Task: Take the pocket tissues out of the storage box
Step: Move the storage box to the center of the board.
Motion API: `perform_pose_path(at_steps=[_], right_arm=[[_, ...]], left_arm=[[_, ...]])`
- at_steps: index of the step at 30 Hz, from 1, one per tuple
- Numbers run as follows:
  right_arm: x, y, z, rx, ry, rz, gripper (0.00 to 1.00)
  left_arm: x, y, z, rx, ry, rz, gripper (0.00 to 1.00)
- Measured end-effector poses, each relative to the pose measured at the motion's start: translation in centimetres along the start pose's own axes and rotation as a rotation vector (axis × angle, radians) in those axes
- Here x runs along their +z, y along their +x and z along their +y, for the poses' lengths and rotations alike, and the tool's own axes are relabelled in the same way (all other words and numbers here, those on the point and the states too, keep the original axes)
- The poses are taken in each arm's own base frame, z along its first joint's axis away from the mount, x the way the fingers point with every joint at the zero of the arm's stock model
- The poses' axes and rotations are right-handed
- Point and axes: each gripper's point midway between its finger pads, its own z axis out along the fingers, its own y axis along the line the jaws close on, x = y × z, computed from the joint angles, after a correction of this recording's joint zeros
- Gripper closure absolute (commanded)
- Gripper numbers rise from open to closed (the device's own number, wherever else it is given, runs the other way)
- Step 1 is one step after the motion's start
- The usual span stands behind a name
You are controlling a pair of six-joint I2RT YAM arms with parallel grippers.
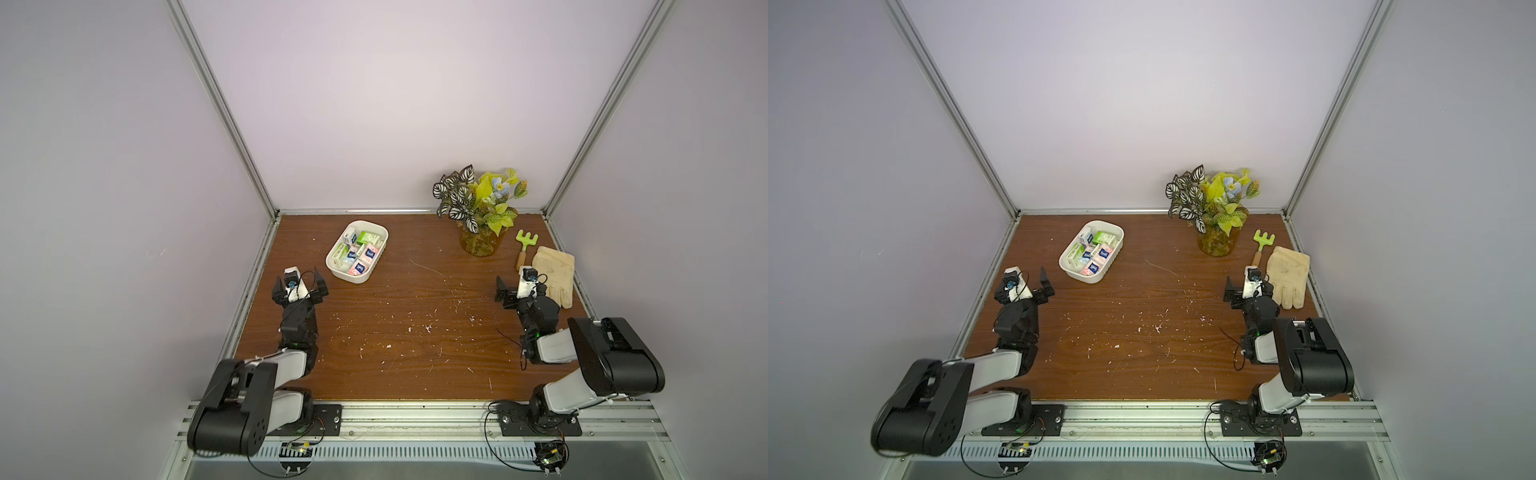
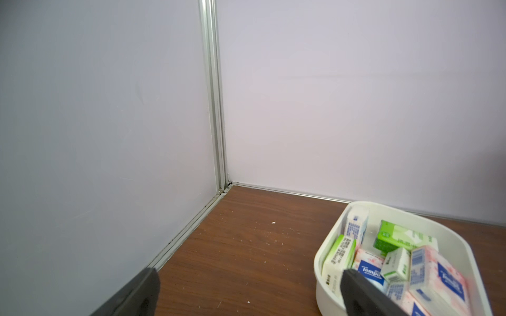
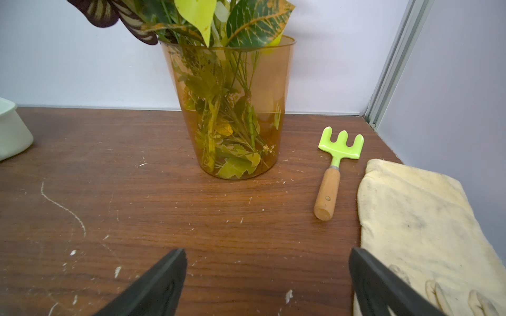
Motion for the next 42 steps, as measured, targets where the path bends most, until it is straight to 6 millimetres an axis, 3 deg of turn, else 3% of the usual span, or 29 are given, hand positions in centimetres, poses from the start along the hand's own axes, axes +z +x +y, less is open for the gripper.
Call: perform_pose_path(at_steps=[2,7,9,11,15,21,25,33,42], right_arm=[[-0.7,-0.6,-0.1,0.002,0.002,-0.018,0.01],[-1.8,-4.4,0.0,0.022,-0.002,-0.091,0.01],[-2.3,-6.2,-0.1,0.048,-0.001,-0.117,0.01],[-2.7,-7.8,-0.1,0.078,-0.003,-0.131,0.01],[-3.4,-10.1,0.2,0.127,-0.023,-0.121,0.01],[-4.1,-10.6,1.4,0.168,-0.089,-0.031,0.01],[-4.5,-10.2,2.2,0.179,-0.134,0.027,0.01],[-5.3,-8.5,3.1,0.188,-0.174,0.117,0.01],[-5.5,-7.9,3.0,0.190,-0.170,0.146,0.01]], left_arm=[[1.0,-2.4,-0.3,-0.011,-0.006,-0.009,0.01],[5.1,-9.4,-2.3,-0.017,0.012,-0.007,0.01],[6.9,-10.9,-3.3,-0.005,0.028,0.024,0.01],[8.8,-10.8,-4.5,0.017,0.053,0.084,0.01],[13.1,-7.6,-7.4,0.075,0.130,0.274,0.01],[17.6,0.0,-10.5,0.156,0.230,0.582,0.00],[18.7,3.9,-11.6,0.185,0.285,0.731,0.04],[19.6,9.0,-12.2,0.174,0.366,0.917,0.30],[19.1,11.6,-12.1,0.174,0.432,1.034,0.40]])
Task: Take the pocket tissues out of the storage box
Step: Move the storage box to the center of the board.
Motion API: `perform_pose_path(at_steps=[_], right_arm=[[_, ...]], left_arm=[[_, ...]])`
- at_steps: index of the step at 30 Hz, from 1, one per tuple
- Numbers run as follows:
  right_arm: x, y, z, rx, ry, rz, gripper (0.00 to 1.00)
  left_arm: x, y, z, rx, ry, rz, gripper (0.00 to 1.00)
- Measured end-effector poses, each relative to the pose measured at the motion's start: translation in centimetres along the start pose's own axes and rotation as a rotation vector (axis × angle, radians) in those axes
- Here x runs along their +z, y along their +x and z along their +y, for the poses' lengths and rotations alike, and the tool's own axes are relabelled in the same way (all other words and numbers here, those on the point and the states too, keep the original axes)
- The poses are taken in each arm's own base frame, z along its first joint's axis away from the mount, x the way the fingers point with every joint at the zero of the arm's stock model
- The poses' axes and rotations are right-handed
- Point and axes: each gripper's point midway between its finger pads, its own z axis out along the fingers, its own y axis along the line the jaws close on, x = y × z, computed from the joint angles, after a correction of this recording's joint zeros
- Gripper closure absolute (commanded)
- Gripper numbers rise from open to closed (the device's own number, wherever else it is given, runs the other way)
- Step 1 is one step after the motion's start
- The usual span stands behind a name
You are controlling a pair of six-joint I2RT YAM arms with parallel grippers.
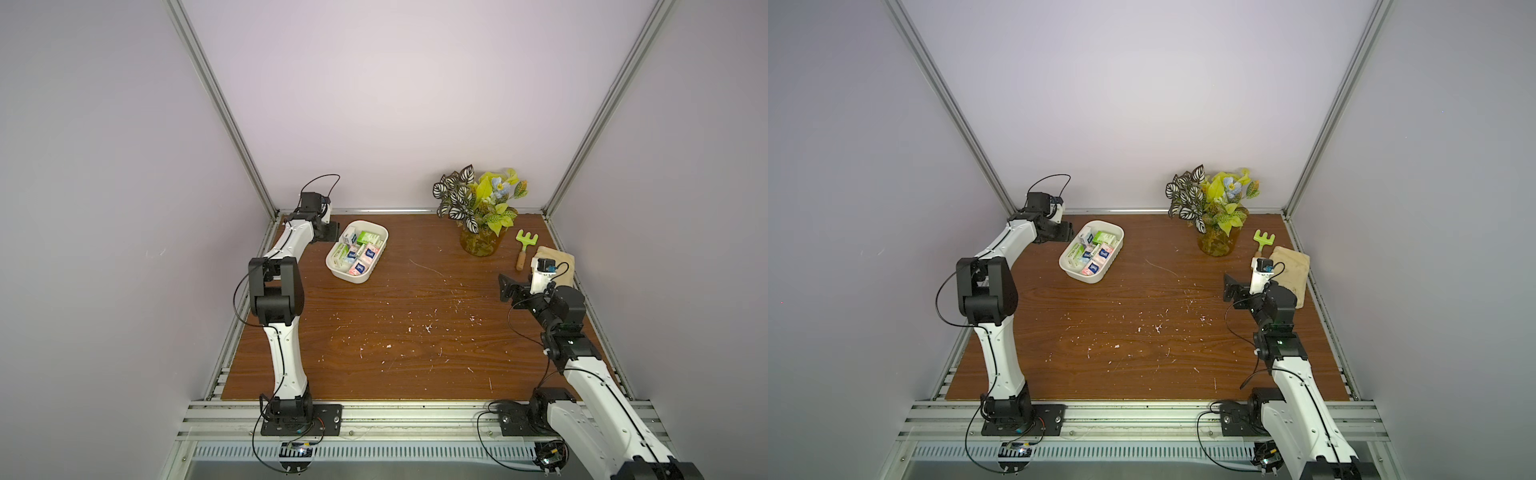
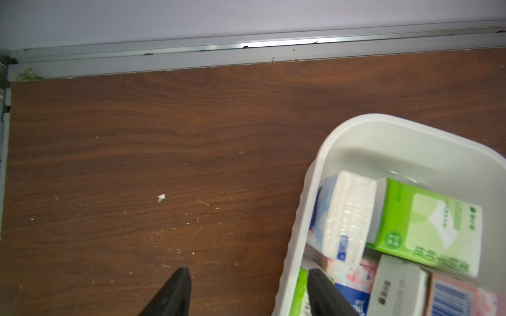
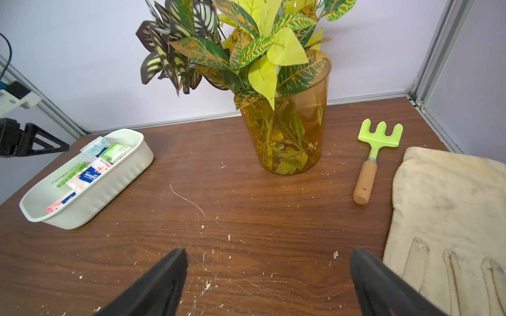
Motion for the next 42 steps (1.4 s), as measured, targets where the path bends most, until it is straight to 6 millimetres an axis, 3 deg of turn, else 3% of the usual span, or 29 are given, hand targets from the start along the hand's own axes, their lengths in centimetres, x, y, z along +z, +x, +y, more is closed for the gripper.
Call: perform_pose_path(at_steps=[9,26,34,42], right_arm=[[-0.2,-0.3,0.1,-0.002,-0.002,-0.011,0.01],[-0.6,-0.3,0.2,0.001,-0.003,-0.009,0.01],[-0.6,-0.4,0.2,0.018,-0.004,-0.011,0.01],[-0.6,-2.3,0.8,0.024,-0.018,-0.033,0.01]], left_arm=[[1.4,1.6,-0.6,0.019,0.042,0.064,0.51],[2.3,2.0,-1.2,0.036,0.089,0.086,0.90],[1.9,2.6,-1.8,0.041,0.118,0.092,0.99],[-0.5,6.0,-2.6,-0.030,0.135,0.149,1.00]])
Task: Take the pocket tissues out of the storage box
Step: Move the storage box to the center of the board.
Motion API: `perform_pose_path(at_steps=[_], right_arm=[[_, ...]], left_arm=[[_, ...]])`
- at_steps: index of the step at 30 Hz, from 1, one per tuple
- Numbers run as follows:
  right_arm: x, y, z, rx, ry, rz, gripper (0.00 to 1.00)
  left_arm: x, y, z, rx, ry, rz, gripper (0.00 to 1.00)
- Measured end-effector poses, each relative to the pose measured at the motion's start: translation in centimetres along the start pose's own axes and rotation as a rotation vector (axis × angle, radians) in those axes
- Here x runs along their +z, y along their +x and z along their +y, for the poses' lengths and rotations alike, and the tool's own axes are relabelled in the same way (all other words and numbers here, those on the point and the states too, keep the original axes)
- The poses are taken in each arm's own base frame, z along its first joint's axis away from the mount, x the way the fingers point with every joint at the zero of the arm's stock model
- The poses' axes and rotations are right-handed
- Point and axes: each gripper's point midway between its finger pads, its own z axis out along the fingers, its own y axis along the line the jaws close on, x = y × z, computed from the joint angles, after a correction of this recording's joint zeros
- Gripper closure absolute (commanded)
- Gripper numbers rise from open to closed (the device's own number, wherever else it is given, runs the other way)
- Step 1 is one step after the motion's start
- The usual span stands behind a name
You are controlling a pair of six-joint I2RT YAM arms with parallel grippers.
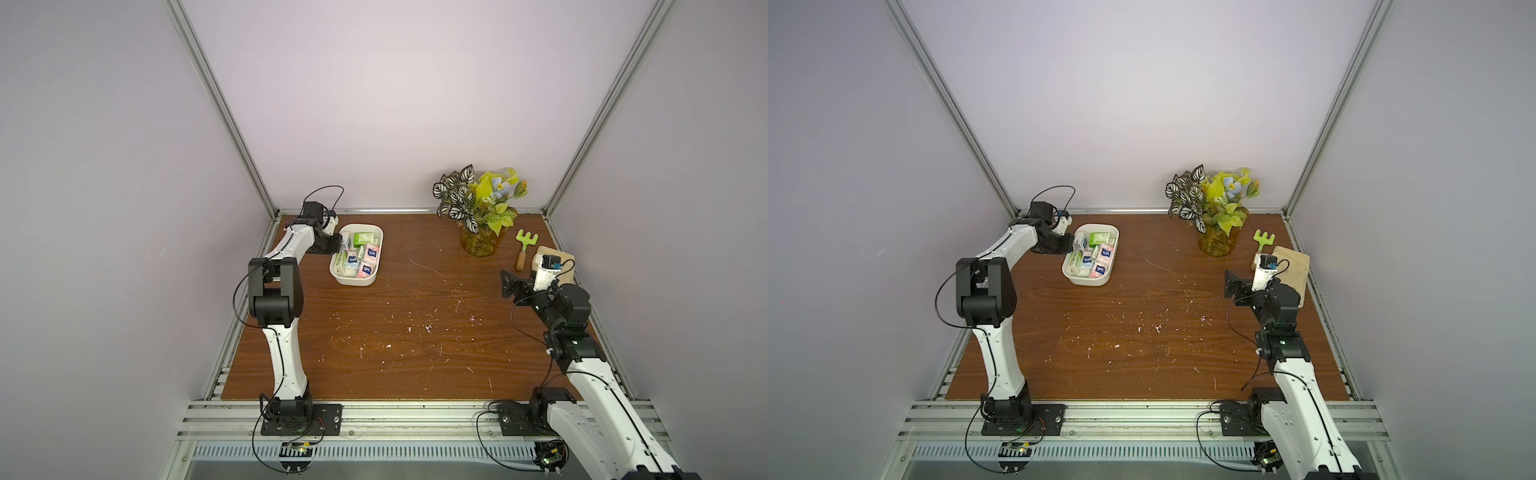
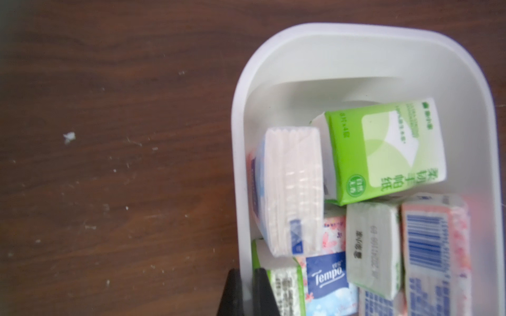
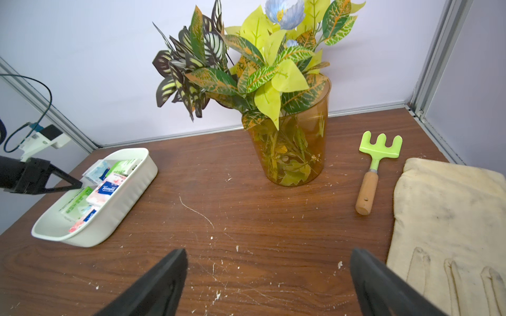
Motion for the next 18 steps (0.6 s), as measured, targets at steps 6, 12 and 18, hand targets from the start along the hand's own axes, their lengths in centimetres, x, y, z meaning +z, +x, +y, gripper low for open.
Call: perform_pose_path(at_steps=[6,12,18], right_arm=[[0.4,-0.7,1.3,0.013,-0.036,0.012,0.01],[1.2,-0.5,3.7,0.016,-0.097,0.052,0.01],[2.5,0.6,7.0,-0.002,-0.160,0.136,0.01]], left_arm=[[-1.7,3.9,-0.9,-0.029,-0.009,0.045,1.00],[-3.7,7.8,-2.8,-0.038,-0.015,0.061,1.00],[-5.4,10.1,-5.0,-0.042,-0.006,0.029,1.00]])
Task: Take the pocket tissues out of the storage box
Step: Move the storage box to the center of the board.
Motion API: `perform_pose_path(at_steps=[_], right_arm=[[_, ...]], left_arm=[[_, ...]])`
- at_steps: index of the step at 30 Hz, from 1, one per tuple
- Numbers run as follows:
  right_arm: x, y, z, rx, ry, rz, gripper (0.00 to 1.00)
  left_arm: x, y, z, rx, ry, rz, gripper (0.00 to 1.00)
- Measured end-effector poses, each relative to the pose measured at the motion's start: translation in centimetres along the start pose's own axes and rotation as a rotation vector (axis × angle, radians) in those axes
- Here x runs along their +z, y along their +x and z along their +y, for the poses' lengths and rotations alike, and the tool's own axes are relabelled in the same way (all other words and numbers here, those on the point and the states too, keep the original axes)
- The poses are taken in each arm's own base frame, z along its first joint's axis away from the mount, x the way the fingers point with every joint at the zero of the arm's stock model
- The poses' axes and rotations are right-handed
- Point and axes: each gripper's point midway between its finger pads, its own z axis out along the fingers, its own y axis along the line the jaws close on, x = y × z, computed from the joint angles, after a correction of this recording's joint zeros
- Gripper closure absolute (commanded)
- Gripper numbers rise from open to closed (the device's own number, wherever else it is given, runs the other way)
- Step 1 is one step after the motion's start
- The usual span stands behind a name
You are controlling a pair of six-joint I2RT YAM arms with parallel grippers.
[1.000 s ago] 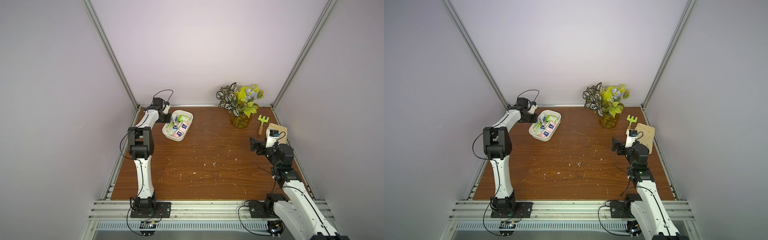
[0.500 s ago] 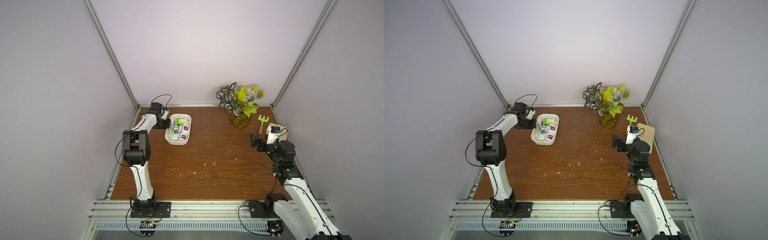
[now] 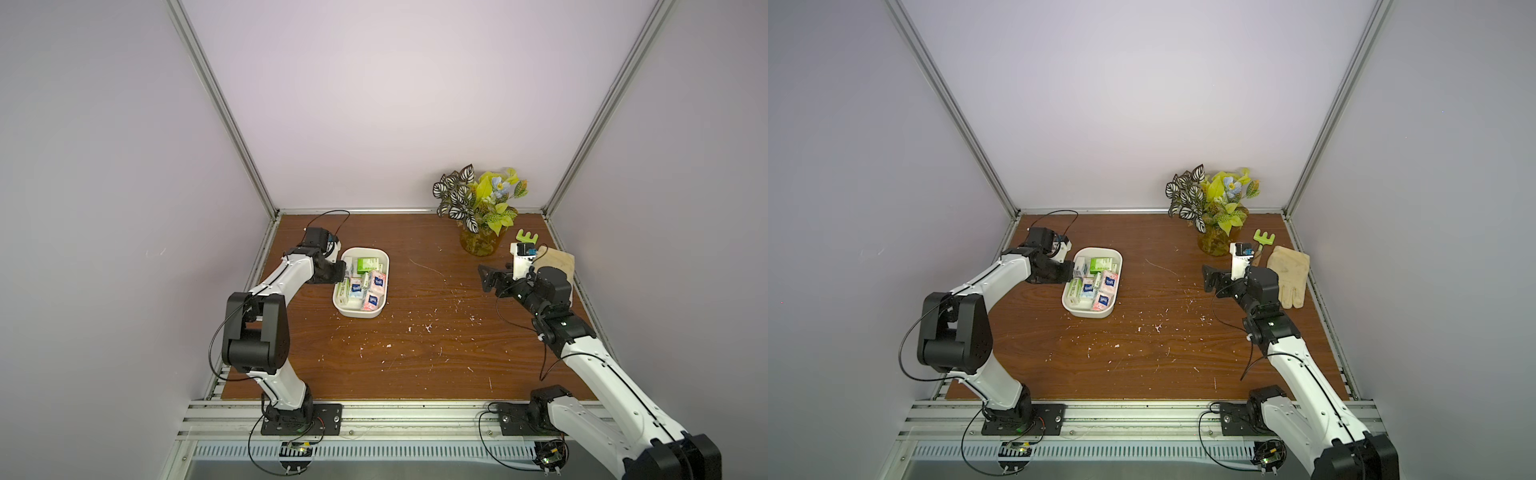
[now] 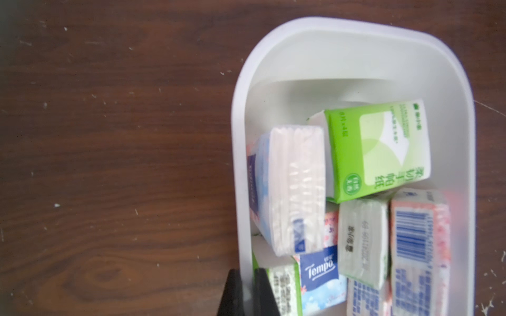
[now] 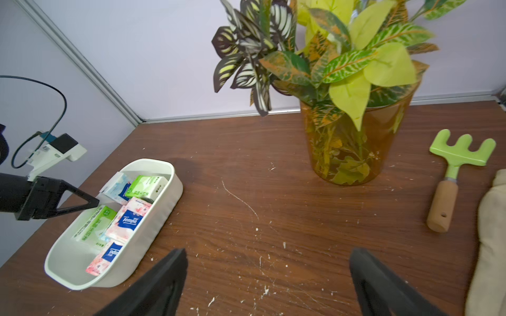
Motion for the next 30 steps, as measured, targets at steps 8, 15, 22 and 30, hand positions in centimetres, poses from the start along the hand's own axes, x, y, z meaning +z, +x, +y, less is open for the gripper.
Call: perform_pose_path(at_steps=[8,15,22,30], right_arm=[[2.0,1.2,3.5,0.035,-0.060,0.081,0.01],[3.8,2.6,7.2,0.051,-0.110,0.157,0.01],[6.8,2.9,13.0,-0.080,-0.193,0.244,0.01],[12.7,2.8,20.7,-0.440,-0.329,0.309,0.10]], left_arm=[[-1.0,4.3,-0.7,-0.058,0.017,-0.007,1.00],[-1.5,5.1,-0.9,-0.077,0.021,-0.028,0.76],[-2.8,3.9,-0.7,-0.071,-0.004,-0.092,0.61],[-6.9,2.1,-0.8,-0.065,-0.033,-0.237,0.51]])
